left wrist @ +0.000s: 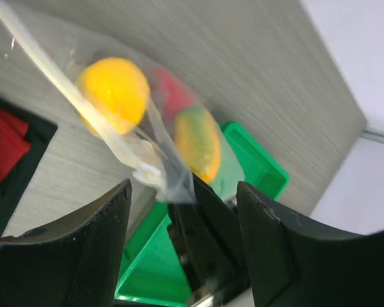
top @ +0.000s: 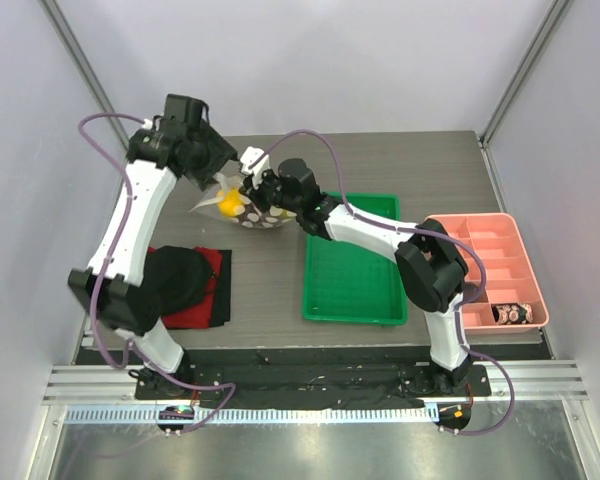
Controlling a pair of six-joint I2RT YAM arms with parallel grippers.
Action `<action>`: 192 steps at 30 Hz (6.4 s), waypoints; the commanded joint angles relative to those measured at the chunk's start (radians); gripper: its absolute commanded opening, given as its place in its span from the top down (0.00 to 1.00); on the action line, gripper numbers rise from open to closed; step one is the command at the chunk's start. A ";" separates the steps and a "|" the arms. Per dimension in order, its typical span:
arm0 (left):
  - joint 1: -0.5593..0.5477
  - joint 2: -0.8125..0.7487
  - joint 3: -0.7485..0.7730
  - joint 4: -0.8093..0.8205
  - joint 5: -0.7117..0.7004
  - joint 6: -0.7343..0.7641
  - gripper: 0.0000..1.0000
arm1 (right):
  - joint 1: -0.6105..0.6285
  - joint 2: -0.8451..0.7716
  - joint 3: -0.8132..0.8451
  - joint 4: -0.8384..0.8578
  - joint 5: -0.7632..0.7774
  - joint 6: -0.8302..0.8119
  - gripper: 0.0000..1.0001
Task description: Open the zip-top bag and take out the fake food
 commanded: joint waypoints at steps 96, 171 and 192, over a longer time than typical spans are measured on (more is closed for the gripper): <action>0.189 -0.227 -0.437 0.557 0.839 0.874 0.60 | -0.139 0.089 0.444 -0.404 -0.588 0.156 0.99; 0.157 -0.185 -0.405 0.516 0.586 0.920 1.00 | -0.144 0.062 0.438 -0.159 -0.146 0.372 0.99; 0.156 -0.228 -0.418 0.467 0.638 1.015 1.00 | -0.284 0.050 0.310 0.193 -0.688 0.597 0.99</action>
